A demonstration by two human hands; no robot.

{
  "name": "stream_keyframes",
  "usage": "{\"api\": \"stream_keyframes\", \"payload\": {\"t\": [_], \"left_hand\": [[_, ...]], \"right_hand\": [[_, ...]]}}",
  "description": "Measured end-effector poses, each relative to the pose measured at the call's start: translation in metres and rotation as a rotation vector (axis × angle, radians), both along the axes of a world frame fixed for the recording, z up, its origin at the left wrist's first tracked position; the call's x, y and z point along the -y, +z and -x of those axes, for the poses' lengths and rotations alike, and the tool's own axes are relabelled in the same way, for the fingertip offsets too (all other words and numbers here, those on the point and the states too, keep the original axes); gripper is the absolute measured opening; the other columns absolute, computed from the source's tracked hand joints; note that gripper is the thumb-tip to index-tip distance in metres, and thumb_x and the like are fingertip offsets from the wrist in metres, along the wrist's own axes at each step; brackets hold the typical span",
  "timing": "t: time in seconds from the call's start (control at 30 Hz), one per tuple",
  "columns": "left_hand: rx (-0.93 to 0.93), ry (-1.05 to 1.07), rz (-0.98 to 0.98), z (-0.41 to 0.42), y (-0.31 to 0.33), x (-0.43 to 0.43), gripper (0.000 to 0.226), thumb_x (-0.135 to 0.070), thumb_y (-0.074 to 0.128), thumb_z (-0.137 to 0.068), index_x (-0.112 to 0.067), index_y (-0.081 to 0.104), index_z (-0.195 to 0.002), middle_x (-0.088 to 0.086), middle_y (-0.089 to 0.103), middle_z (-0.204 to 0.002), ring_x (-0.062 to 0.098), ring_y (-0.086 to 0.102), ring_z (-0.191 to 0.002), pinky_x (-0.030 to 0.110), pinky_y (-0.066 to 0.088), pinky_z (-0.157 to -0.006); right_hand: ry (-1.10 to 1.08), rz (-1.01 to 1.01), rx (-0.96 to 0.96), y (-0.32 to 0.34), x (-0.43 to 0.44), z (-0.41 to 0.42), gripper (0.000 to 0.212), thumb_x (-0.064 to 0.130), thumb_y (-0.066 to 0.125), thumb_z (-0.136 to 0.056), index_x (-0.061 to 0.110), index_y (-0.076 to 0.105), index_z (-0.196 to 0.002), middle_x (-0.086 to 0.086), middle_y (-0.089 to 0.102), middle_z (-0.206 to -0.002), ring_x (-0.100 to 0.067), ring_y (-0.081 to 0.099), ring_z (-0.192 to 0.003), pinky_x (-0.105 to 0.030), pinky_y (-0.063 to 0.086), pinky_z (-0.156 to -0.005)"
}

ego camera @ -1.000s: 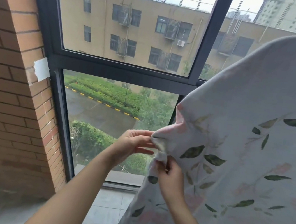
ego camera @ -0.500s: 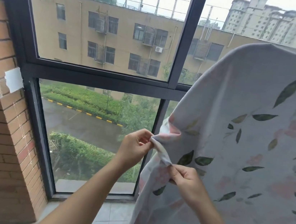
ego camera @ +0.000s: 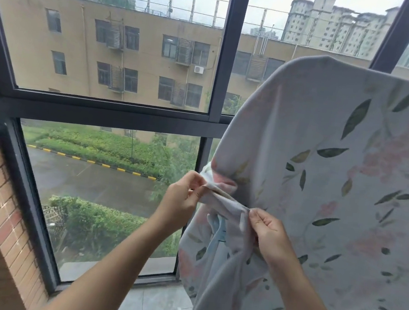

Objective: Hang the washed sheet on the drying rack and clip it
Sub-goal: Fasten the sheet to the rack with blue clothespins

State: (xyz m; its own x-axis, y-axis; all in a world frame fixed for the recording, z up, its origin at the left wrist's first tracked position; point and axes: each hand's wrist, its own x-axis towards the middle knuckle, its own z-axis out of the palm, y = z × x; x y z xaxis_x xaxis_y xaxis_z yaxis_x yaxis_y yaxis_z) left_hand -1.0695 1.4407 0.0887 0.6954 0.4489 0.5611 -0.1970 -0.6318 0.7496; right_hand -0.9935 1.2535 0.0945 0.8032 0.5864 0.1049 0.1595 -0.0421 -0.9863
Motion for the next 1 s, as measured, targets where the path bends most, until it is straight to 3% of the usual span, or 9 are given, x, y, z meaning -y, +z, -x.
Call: {"api": "stream_keyframes", "payload": {"t": [0.2, 0.3, 0.4, 0.47, 0.6, 0.67, 0.8, 0.87, 1.0], "left_hand": [[-0.001, -0.055, -0.064, -0.014, 0.012, 0.001, 0.011, -0.031, 0.047, -0.097, -0.022, 0.044, -0.09, 0.007, 0.064, -0.075, 0.024, 0.065, -0.063, 0.042, 0.056, -0.051], [0.028, -0.078, -0.616, -0.012, 0.024, -0.017, 0.042, -0.059, 0.057, -0.079, -0.024, 0.041, -0.095, -0.003, 0.069, -0.071, 0.016, 0.062, -0.051, 0.021, 0.045, -0.044], [0.051, 0.031, -1.048, -0.016, 0.033, -0.032, 0.029, -0.041, 0.068, -0.079, -0.022, 0.051, -0.093, -0.005, 0.066, -0.07, 0.014, 0.054, -0.041, 0.02, 0.041, -0.037], [0.074, 0.177, -0.863, -0.023, 0.036, -0.044, 0.01, -0.018, 0.07, -0.082, -0.017, 0.06, -0.086, -0.002, 0.061, -0.07, 0.013, 0.051, -0.046, 0.026, 0.048, -0.04], [0.029, 0.004, 0.124, -0.036, 0.047, -0.053, 0.016, -0.012, 0.053, -0.093, -0.015, 0.051, -0.077, 0.002, 0.056, -0.072, 0.016, 0.05, -0.062, 0.026, 0.044, -0.054], [0.106, 0.012, 0.221, -0.039, 0.062, -0.046, 0.018, -0.018, 0.046, -0.095, -0.016, 0.046, -0.077, -0.002, 0.049, -0.069, 0.011, 0.044, -0.061, 0.021, 0.039, -0.052], [0.236, 0.246, -0.481, -0.023, 0.095, -0.07, 0.022, -0.034, 0.054, -0.083, -0.014, 0.046, -0.087, -0.008, 0.045, -0.054, 0.015, 0.041, -0.041, 0.022, 0.033, -0.041], [0.171, 0.265, -0.892, -0.013, 0.106, -0.093, 0.038, -0.048, 0.053, -0.072, -0.017, 0.043, -0.092, -0.002, 0.055, -0.056, 0.024, 0.048, -0.038, 0.021, 0.033, -0.044], [-0.02, 0.276, -1.079, -0.01, 0.102, -0.114, 0.039, -0.051, 0.047, -0.077, -0.018, 0.053, -0.096, 0.002, 0.066, -0.085, 0.032, 0.059, -0.05, 0.028, 0.039, -0.047]], "right_hand": [[-0.076, 0.172, 0.394, 0.03, 0.012, -0.011, 0.028, 0.032, 0.061, -0.091, 0.018, 0.05, -0.068, 0.014, 0.048, -0.056, -0.002, 0.042, -0.055, -0.024, 0.036, -0.057], [-0.081, 0.466, 0.636, 0.044, 0.024, -0.02, 0.026, 0.043, 0.078, -0.069, 0.029, 0.059, -0.079, 0.017, 0.063, -0.067, -0.001, 0.057, -0.063, -0.022, 0.045, -0.058], [-0.056, 0.601, 0.705, 0.052, 0.03, -0.027, 0.008, 0.03, 0.067, -0.074, 0.036, 0.064, -0.077, 0.01, 0.058, -0.058, -0.012, 0.055, -0.058, -0.03, 0.041, -0.053], [-0.115, 0.484, 0.676, 0.054, 0.033, -0.035, 0.018, 0.016, 0.057, -0.077, 0.03, 0.069, -0.078, 0.003, 0.057, -0.057, -0.017, 0.051, -0.057, -0.028, 0.035, -0.052], [-0.202, 0.133, 0.408, 0.061, 0.031, -0.045, 0.035, -0.003, 0.048, -0.092, 0.023, 0.068, -0.102, 0.004, 0.069, -0.079, -0.012, 0.059, -0.072, -0.021, 0.046, -0.065], [-0.185, 0.041, 0.288, 0.06, 0.023, -0.045, 0.033, -0.003, 0.043, -0.096, 0.018, 0.063, -0.111, 0.009, 0.067, -0.088, -0.012, 0.061, -0.082, -0.016, 0.047, -0.072], [-0.244, -0.113, 0.171, 0.063, 0.014, -0.048, 0.024, 0.007, 0.045, -0.098, 0.02, 0.061, -0.111, -0.008, 0.068, -0.106, -0.024, 0.065, -0.094, -0.034, 0.051, -0.089], [-0.257, -0.117, 0.227, 0.066, 0.017, -0.05, 0.023, 0.008, 0.05, -0.096, 0.026, 0.063, -0.102, -0.001, 0.069, -0.101, -0.02, 0.064, -0.099, -0.028, 0.049, -0.087], [-0.097, 0.114, 0.424, 0.071, 0.023, -0.04, 0.022, 0.02, 0.076, -0.079, 0.036, 0.063, -0.088, 0.017, 0.069, -0.077, 0.004, 0.064, -0.072, -0.01, 0.048, -0.06]]}}
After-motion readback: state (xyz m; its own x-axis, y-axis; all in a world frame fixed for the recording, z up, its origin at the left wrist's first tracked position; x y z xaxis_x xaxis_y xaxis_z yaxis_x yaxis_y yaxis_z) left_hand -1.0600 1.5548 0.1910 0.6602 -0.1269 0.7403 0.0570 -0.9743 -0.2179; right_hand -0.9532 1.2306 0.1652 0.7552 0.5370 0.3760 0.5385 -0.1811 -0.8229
